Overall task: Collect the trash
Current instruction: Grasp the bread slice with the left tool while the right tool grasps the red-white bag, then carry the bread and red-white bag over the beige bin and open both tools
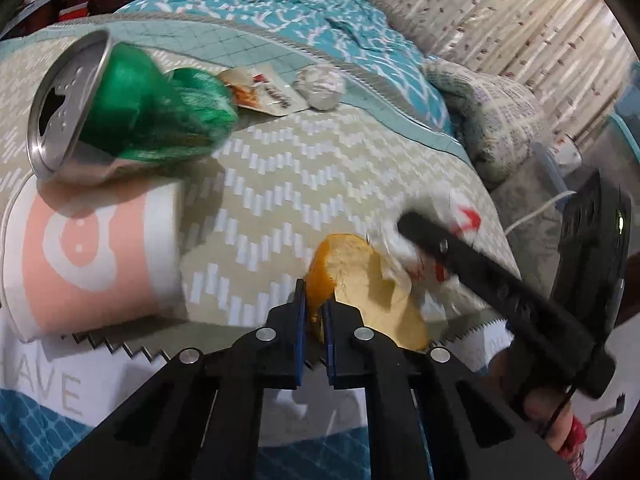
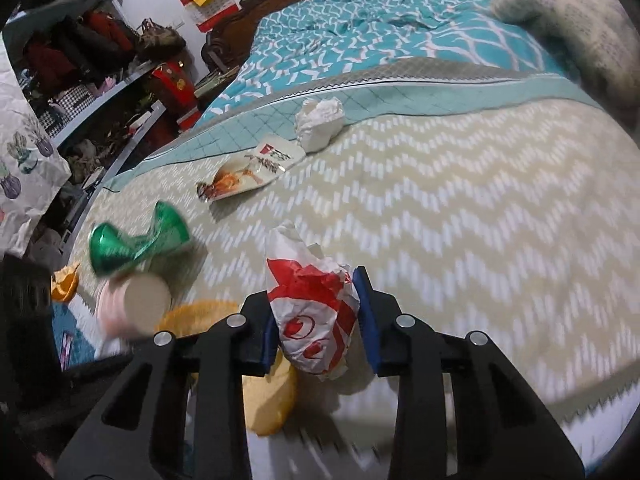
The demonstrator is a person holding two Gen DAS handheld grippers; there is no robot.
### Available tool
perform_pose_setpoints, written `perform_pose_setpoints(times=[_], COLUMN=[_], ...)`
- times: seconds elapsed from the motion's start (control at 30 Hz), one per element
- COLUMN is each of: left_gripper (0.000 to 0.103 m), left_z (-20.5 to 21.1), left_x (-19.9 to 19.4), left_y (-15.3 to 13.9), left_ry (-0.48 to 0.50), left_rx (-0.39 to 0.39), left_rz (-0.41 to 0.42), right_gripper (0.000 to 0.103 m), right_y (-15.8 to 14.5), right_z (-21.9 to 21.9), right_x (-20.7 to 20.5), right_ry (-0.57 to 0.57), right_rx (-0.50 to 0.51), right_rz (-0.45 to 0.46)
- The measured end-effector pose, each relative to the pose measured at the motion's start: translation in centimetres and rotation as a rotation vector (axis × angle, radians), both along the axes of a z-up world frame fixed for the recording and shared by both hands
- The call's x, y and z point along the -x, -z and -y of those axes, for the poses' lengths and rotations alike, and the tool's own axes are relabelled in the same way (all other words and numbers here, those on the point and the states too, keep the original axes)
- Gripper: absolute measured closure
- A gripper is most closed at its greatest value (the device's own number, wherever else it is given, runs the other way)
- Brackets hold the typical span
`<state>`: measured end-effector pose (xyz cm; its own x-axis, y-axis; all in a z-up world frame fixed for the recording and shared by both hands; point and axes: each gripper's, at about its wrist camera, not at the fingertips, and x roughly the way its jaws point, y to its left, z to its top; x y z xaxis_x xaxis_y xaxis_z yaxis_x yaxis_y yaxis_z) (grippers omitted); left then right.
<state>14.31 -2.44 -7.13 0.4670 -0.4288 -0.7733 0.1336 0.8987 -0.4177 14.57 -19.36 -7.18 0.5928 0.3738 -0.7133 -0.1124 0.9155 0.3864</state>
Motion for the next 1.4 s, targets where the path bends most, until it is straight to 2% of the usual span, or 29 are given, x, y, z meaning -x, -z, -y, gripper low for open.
perform_pose_setpoints(times=[0.17, 0.4, 0.6, 0.77, 0.87, 1.07, 1.2, 1.4], left_gripper=[0.098, 0.098, 0.098, 0.098, 0.098, 0.098, 0.098, 0.098], left_z=[2.0, 6.0, 8.4, 11.8, 15.3, 22.7, 29.3, 39.8], left_x=[2.4, 5.2, 5.6, 5.6, 5.5, 4.5, 3.7, 2.7], left_y=[-0.7, -1.1, -1.7, -2.2, -2.6, -3.8, -5.2, -6.2], left_ry=[0.078, 0.200, 0.230, 0.280, 0.334, 0.427, 0.510, 0.621], left_rx=[0.006, 0.050, 0.052, 0.029, 0.009, 0.021, 0.038, 0.053], left_rz=[0.014, -0.017, -0.032, -0.038, -0.036, -0.035, -0.005, 0.013], right_gripper=[0.067, 0.067, 0.067, 0.067, 0.067, 0.067, 0.067, 0.065], right_y=[0.2, -1.1, -2.5, -2.2, -1.7, -2.3, -2.5, -1.5], right_z=[3.5, 8.3, 14.0, 18.6, 22.0, 29.6, 35.6, 41.4], right_x=[4.8, 10.6, 14.1, 16.6, 18.3, 21.4, 23.0, 23.3], right_ry=[0.064, 0.149, 0.269, 0.354, 0.419, 0.586, 0.717, 0.800], right_rx=[-0.060, -0.062, -0.108, -0.130, -0.140, -0.132, -0.126, -0.093], right_rz=[-0.007, 0.040, 0.093, 0.109, 0.111, 0.162, 0.184, 0.158])
